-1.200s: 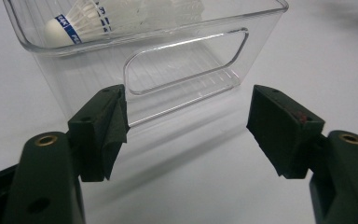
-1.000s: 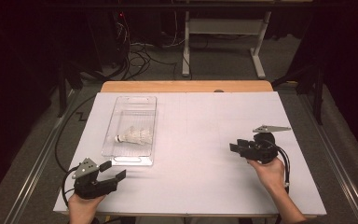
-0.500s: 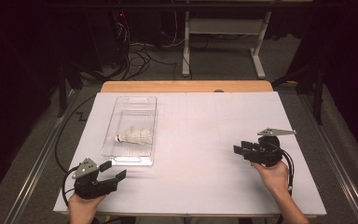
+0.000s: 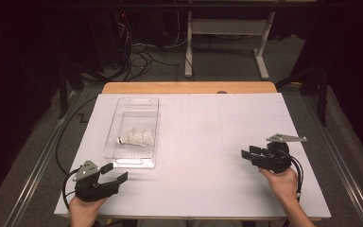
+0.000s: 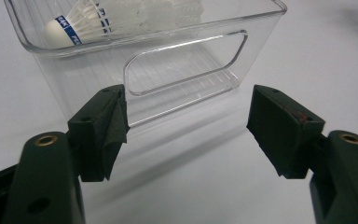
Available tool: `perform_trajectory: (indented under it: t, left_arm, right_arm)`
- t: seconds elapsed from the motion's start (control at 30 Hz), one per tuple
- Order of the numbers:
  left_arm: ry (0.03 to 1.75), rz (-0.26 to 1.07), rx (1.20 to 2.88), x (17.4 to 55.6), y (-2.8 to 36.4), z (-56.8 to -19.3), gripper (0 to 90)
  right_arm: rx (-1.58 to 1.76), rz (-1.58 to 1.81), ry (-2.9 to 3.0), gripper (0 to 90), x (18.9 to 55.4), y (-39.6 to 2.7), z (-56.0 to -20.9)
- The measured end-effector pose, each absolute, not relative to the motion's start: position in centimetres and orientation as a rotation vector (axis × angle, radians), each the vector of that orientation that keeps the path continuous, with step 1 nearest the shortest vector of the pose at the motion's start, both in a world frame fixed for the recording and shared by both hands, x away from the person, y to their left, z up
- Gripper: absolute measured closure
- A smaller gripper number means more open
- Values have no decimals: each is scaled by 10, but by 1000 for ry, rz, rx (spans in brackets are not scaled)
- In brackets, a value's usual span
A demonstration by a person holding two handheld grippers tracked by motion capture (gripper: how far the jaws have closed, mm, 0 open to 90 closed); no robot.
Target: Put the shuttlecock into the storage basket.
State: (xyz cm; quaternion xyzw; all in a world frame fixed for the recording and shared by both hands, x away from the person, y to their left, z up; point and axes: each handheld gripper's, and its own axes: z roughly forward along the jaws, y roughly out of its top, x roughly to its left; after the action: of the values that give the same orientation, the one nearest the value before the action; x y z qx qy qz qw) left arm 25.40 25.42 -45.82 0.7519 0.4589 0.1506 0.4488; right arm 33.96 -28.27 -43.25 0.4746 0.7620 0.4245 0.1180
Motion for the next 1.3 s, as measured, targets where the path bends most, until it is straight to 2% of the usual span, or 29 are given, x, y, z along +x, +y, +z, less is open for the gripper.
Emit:
perform_trajectory:
  t: [1.3]
  left_arm:
    - [1139, 359, 1832, 253, 256, -458, 295]
  right_arm:
    - [1392, 1243, 2140, 471, 308, -302, -446]
